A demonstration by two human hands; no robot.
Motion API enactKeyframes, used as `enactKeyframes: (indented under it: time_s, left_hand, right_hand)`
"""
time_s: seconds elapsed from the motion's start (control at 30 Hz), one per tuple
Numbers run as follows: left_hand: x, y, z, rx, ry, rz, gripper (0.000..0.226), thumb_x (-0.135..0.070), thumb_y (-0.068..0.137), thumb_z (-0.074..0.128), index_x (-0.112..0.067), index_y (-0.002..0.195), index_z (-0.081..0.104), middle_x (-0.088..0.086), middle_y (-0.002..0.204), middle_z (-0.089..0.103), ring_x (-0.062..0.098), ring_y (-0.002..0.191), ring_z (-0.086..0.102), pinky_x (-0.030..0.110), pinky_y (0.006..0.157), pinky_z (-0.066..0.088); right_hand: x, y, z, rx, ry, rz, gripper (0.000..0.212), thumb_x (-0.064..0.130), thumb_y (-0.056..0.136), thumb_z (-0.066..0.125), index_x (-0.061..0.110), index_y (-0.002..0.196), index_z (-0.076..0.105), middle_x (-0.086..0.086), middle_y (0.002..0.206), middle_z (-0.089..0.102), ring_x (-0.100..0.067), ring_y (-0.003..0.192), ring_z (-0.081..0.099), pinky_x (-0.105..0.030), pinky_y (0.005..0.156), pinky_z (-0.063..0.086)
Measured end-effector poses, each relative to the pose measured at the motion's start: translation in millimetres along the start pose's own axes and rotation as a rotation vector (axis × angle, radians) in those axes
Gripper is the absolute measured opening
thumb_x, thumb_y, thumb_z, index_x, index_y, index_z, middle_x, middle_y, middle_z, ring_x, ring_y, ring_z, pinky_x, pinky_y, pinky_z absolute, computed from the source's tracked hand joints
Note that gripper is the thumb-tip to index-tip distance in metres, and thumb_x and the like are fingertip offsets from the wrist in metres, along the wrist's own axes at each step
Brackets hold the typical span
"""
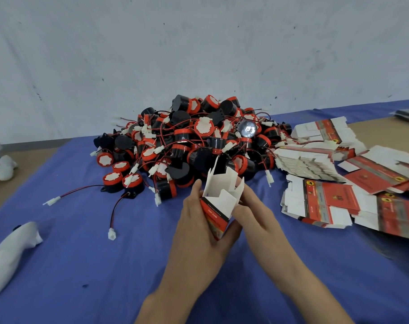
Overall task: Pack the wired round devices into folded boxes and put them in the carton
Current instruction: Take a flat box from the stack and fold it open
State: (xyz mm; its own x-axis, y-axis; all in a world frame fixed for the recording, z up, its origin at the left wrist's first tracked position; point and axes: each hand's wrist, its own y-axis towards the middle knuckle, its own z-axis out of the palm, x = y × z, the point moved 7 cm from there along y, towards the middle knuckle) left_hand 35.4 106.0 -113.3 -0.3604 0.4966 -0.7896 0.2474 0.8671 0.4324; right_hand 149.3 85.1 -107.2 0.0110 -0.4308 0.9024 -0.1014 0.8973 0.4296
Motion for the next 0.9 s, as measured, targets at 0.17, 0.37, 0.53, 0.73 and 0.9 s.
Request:
enactKeyframes:
  time_s: [0.17,0.37,0.53,0.73,0.9]
  left_hand:
    - [-1,2,2,-0.005,-0.004,-0.003,0.099,-0.042,0.084,0.078,-0.036,0.157,0.012,-0.018,0.152,0.039,0.008,0.14,0.042,0.041,0.109,0.045]
    - [-3,3,2,-0.018,-0.02,-0.008,0.102,-0.062,0.076,0.072,-0.042,0.155,0.011,-0.018,0.149,0.043,0.008,0.137,0.045,0.04,0.105,0.048]
    - [-3,3,2,-0.028,-0.03,-0.005,0.101,-0.066,0.075,0.07,-0.04,0.155,0.014,-0.018,0.147,0.044,0.009,0.135,0.047,0.04,0.102,0.051]
    - [0,3,1,-0.053,-0.027,-0.015,0.102,-0.072,0.074,0.068,-0.044,0.154,0.011,-0.023,0.144,0.043,0.005,0.132,0.048,0.039,0.099,0.053]
    - [2,3,1,-0.071,0.032,-0.02,0.107,-0.08,0.069,0.062,-0.049,0.152,0.002,-0.029,0.142,0.039,0.001,0.131,0.047,0.037,0.1,0.053]
  right_hand:
    - [0,-1,-4,-0.014,-0.002,-0.008,0.049,0.028,0.101,0.047,0.038,0.149,0.045,0.017,0.14,0.059,0.001,0.13,0.053,-0.007,0.097,0.042]
    - [-2,2,-12,-0.088,0.0,-0.01,0.049,0.033,0.097,0.052,0.033,0.146,0.05,0.011,0.135,0.065,-0.006,0.125,0.06,-0.014,0.097,0.048]
    - [-5,3,-17,-0.127,-0.008,-0.009,0.048,0.043,0.094,0.056,0.041,0.142,0.052,0.01,0.136,0.063,-0.01,0.127,0.059,-0.02,0.104,0.047]
    - [-4,3,-24,-0.193,0.011,-0.007,0.048,0.043,0.089,0.058,0.044,0.137,0.056,0.012,0.131,0.066,-0.009,0.124,0.06,-0.023,0.095,0.054]
    - [2,1,-30,-0.269,0.0,-0.004,0.033,0.032,0.096,0.056,0.045,0.126,0.061,0.011,0.123,0.069,-0.009,0.118,0.064,-0.022,0.088,0.056]
